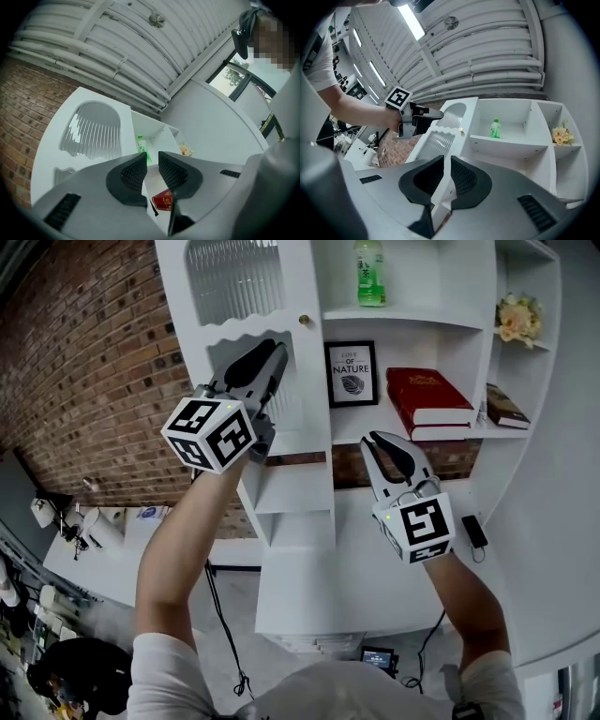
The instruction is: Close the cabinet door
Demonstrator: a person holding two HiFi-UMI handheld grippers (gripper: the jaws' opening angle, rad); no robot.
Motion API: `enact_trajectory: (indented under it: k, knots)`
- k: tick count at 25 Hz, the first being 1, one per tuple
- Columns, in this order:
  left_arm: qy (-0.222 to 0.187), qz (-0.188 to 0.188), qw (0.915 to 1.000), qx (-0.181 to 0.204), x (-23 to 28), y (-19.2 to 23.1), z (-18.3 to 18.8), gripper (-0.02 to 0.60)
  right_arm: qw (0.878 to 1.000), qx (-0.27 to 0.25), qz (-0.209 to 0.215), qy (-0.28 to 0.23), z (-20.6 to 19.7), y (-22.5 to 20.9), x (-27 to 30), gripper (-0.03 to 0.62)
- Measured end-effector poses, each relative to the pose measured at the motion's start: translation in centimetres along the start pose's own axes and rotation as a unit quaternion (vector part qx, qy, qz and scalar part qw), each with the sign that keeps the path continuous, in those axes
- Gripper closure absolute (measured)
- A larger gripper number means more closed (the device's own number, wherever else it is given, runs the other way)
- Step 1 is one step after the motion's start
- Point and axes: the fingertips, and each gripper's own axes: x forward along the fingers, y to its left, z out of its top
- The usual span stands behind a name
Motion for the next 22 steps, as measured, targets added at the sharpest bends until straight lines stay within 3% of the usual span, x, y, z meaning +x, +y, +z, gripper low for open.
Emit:
enact_trajectory:
  k: [22]
  knots:
    - [-0.02, -0.036, 0.9983, -0.04, -9.1, -4.6, 1.3, 0.526, 1.0, 0.003, -0.02, -0.007, 3.5, 2.4, -2.2, 0.531]
